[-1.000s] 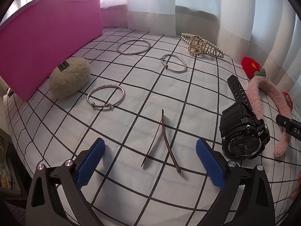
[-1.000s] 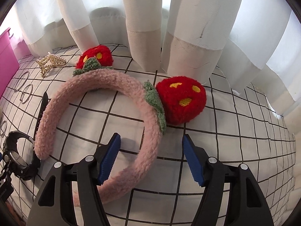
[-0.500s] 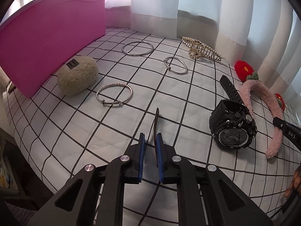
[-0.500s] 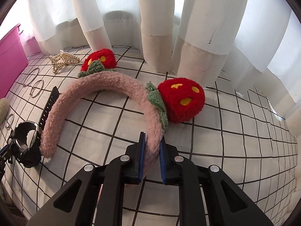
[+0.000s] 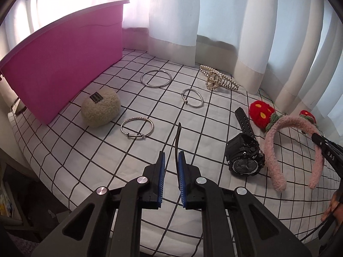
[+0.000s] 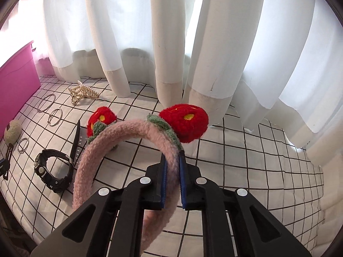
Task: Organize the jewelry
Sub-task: 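Grasp the brown hair pin with the left tool while the right tool grasps the pink headband, then carry the hair pin and the headband in both tools over the pink tub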
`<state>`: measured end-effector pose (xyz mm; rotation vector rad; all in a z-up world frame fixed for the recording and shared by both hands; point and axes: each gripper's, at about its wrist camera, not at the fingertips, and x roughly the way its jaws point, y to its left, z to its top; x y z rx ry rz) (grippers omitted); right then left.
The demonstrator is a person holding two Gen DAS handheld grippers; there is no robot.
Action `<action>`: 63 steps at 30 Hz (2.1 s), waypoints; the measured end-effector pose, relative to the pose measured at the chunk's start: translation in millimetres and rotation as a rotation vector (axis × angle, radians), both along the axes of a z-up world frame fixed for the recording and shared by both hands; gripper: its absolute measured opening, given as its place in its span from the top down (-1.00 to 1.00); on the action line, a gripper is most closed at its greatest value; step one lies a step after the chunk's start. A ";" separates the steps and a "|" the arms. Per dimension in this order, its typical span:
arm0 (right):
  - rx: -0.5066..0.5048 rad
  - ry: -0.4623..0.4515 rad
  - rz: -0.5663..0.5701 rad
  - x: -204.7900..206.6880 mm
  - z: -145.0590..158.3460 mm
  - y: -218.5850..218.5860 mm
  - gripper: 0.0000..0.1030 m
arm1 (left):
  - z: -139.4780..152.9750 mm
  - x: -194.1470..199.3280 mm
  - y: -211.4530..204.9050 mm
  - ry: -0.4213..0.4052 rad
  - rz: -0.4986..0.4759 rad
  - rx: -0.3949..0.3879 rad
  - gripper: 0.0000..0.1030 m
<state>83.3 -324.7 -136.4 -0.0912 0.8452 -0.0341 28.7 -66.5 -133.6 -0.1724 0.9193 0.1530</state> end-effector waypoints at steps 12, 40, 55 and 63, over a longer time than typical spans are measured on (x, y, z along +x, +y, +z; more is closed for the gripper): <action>0.020 -0.123 0.031 -22.5 67.7 -1.5 0.80 | 45.2 -12.6 10.5 -0.066 0.006 0.004 0.75; 0.200 -0.296 0.454 55.6 219.8 292.8 0.80 | 200.4 -7.4 268.3 -0.269 0.218 0.118 0.72; 0.055 -0.091 0.571 140.0 173.1 454.8 0.80 | 136.4 68.6 364.8 -0.080 0.218 0.019 0.71; -0.050 0.048 0.616 166.2 132.7 501.6 0.80 | 107.9 90.6 387.4 0.018 0.235 -0.018 0.68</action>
